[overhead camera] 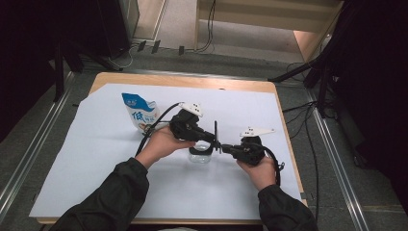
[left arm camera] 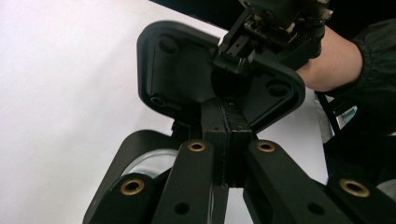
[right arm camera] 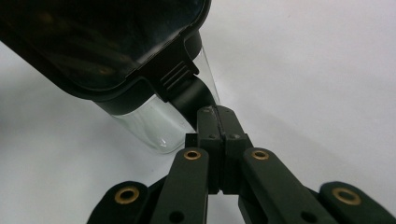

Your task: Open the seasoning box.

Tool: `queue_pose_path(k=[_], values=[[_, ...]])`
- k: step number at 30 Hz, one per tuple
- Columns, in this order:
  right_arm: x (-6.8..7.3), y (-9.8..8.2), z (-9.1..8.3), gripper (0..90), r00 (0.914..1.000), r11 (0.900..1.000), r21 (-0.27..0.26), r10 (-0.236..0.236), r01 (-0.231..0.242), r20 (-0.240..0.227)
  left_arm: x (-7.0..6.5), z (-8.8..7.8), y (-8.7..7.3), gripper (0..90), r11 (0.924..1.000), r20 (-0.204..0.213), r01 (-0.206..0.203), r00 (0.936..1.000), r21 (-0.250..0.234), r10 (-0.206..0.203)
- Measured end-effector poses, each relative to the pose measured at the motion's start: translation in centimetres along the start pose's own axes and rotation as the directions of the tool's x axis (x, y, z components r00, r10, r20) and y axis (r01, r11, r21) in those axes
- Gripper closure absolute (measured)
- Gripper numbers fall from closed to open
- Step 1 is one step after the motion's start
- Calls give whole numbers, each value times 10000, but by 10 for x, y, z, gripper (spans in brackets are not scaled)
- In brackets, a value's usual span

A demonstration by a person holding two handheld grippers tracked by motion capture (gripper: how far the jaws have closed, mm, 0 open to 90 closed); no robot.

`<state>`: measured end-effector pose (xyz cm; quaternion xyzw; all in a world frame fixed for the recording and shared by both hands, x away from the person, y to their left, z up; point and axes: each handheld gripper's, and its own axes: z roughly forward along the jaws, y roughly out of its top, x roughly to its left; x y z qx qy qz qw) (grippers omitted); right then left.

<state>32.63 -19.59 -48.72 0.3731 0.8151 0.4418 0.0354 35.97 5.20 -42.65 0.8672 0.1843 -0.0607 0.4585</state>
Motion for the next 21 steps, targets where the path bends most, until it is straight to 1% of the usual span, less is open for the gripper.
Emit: queue_pose_path(k=[2, 5, 7, 8, 13, 15, 16, 21], values=[[0, 0, 0, 900, 10000, 10000, -11, 2, -2, 12, -1, 3, 1, 900, 10000, 76, -19, 10000, 4, 19], [1, 0, 1, 900, 9999, 10000, -37, 27, -27, 106, -2, 7, 3, 900, 10000, 74, -25, 10000, 23, 25], [1, 0, 1, 900, 9999, 10000, -42, 32, -31, 117, -3, 9, 4, 900, 9999, -8, -94, 10000, 88, 94], [1, 0, 1, 900, 9999, 10000, -55, 30, -29, 143, -4, 11, 4, 900, 9999, -128, -118, 9998, 120, 119], [2, 0, 1, 900, 9995, 10000, -37, -68, 69, 301, -4, 17, 5, 900, 10000, -117, -95, 9999, 22, 96], [2, 0, 1, 900, 9995, 10000, -27, -76, 77, 292, -3, 18, 5, 900, 9999, -139, -117, 9998, 10, 117], [3, 0, 1, 900, 9995, 10000, -29, -86, 87, 312, -2, 19, 5, 900, 10000, -200, -34, 9998, 15, 34], [3, -1, 1, 900, 9994, 9999, -48, -130, 131, 335, -2, 20, 5, 900, 10000, -205, -37, 9998, 1, 37]])
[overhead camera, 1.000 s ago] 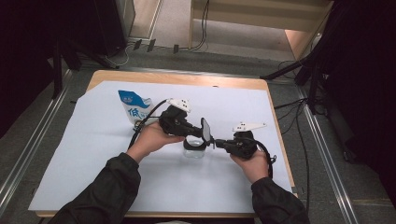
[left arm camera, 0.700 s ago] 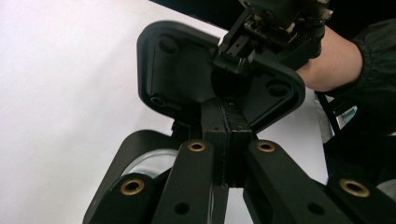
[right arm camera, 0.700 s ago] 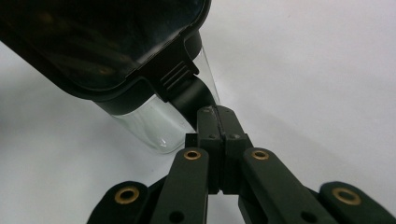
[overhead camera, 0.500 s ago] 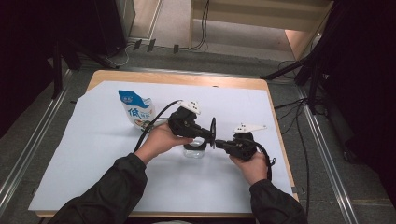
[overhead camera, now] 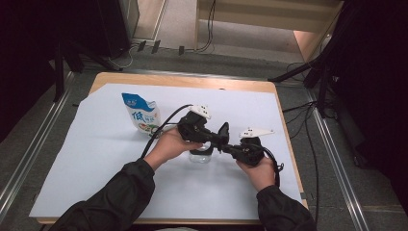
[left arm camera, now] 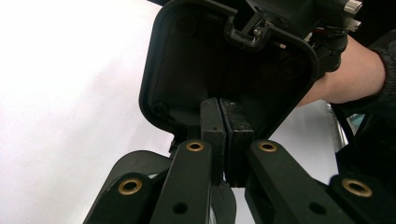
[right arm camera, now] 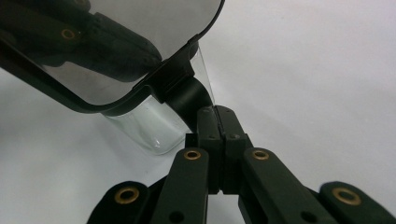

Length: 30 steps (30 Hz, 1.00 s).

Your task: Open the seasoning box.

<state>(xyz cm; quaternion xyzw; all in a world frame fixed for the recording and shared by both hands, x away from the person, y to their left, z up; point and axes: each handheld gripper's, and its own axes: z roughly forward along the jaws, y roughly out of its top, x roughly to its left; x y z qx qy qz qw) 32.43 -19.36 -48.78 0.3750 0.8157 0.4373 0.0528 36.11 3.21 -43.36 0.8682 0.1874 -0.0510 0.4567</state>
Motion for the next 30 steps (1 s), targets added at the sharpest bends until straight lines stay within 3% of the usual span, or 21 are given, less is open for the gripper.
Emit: queue_pose_path(k=[8, 11, 21, 25, 28, 30], values=[[-1, -1, -1, 900, 9999, 10000, -20, -88, 88, -125, 4, -2, -1, 838, 9996, 30, 272, 9996, -3, -272], [-3, -1, -4, 900, 9998, 9997, -86, -209, 210, 48, 7, -8, -2, 783, 9989, 56, 462, 9989, -67, -461], [-9, -1, -11, 900, 10000, 9996, -284, -23, 24, 39, 8, -15, -2, 735, 9992, -11, 377, 9993, -125, -377], [-8, -1, -9, 868, 10000, 9997, -220, -79, 78, -44, 8, -20, -3, 695, 9993, -55, 358, 9993, -92, -358], [-10, -1, -9, 782, 9998, 9998, -141, -129, 128, -126, 8, -24, -4, 602, 9992, -21, 392, 9992, -95, -392], [-11, -1, -9, 772, 9997, 9998, -117, -151, 149, -170, 8, -27, -5, 577, 9991, -41, 407, 9992, -127, -408]])
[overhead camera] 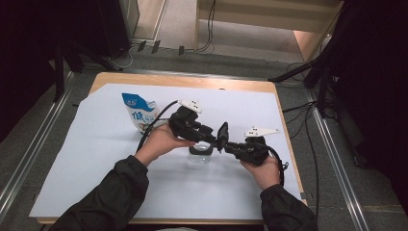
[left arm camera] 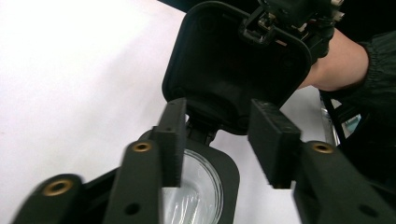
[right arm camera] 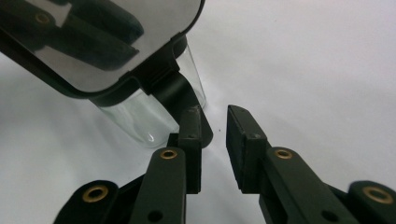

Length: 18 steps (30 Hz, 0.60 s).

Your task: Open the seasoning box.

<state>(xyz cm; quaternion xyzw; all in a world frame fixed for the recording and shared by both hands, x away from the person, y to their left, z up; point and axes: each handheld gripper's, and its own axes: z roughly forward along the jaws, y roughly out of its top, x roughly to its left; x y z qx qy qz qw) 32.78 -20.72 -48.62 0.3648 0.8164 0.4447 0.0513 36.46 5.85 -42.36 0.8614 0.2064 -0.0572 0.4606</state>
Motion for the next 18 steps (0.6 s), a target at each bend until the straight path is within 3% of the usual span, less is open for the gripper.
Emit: queue_pose_path(k=[5, 8, 11, 13, 18], values=[[-3, 0, 0, 732, 9999, 9999, 71, -147, 147, -8, 0, -7, -6, 449, 9998, -22, 109, 9999, -156, -110], [-4, 2, 0, 695, 9997, 9998, -65, -193, 193, -132, 1, -11, -10, 398, 9989, 142, 466, 9988, -109, -465], [-4, 3, 2, 679, 9995, 9997, -23, -254, 254, -202, 1, -15, -14, 363, 9981, -125, 617, 9980, 44, -617], [-4, 5, 3, 658, 9987, 9989, -103, -457, 455, -217, 0, -18, -16, 366, 9980, -232, 628, 9978, -2, -628], [-4, 7, -1, 636, 9985, 9988, -200, -447, 441, -309, -2, -32, -23, 427, 9981, -399, 503, 9979, -355, -517]])
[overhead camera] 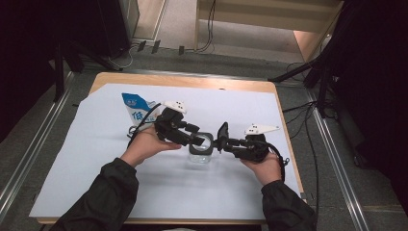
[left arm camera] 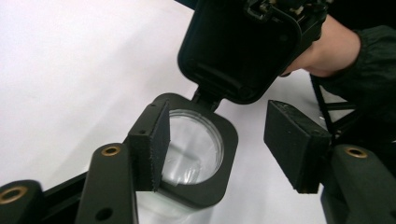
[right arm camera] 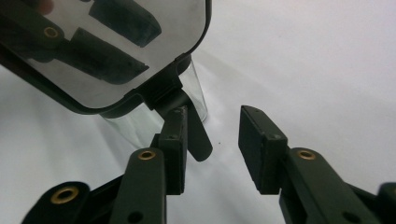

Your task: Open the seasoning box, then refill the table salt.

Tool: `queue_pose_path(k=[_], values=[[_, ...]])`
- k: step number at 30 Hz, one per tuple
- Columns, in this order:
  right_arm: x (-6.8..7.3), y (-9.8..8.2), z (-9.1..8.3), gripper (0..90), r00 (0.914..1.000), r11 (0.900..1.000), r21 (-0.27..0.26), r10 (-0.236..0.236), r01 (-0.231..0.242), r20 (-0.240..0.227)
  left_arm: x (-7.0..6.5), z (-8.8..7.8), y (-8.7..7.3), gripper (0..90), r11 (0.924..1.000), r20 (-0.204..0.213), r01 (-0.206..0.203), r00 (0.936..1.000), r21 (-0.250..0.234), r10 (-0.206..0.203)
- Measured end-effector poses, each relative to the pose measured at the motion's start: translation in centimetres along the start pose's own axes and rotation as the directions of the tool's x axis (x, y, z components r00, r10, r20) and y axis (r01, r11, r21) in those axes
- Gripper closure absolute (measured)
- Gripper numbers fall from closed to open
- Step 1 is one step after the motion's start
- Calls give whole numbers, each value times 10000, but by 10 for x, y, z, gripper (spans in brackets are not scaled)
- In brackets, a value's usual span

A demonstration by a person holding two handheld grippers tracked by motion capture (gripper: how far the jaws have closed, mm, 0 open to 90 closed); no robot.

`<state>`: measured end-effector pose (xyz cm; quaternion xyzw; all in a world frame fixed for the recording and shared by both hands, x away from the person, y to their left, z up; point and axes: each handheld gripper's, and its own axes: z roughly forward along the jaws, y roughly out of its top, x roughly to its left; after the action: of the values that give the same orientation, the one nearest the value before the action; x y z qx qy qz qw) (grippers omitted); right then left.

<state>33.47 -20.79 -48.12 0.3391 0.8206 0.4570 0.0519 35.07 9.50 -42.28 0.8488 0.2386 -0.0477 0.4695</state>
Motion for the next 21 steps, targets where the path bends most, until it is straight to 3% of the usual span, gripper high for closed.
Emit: queue_pose_path(k=[4, 8, 11, 16, 21], values=[[2, 0, -5, 584, 10000, 9999, 93, -58, 58, 27, 0, -11, -6, 439, 10000, -356, -39, 9994, -64, 37], [5, 0, -8, 560, 10000, 9997, 255, -50, 49, 36, 2, -21, -12, 445, 9999, -391, 124, 9992, 78, -121], [6, -1, -11, 538, 9999, 9997, 172, -160, 159, 31, 3, -28, -17, 437, 9999, -600, 6, 9982, 140, 2], [6, -4, -14, 523, 9995, 9991, 317, -289, 286, 92, 6, -40, -22, 454, 9997, -602, 254, 9979, -20, -254], [2, -2, -13, 517, 9996, 9992, 292, -281, 278, 103, 10, -51, -27, 440, 9986, -896, 521, 9946, -133, -531]])
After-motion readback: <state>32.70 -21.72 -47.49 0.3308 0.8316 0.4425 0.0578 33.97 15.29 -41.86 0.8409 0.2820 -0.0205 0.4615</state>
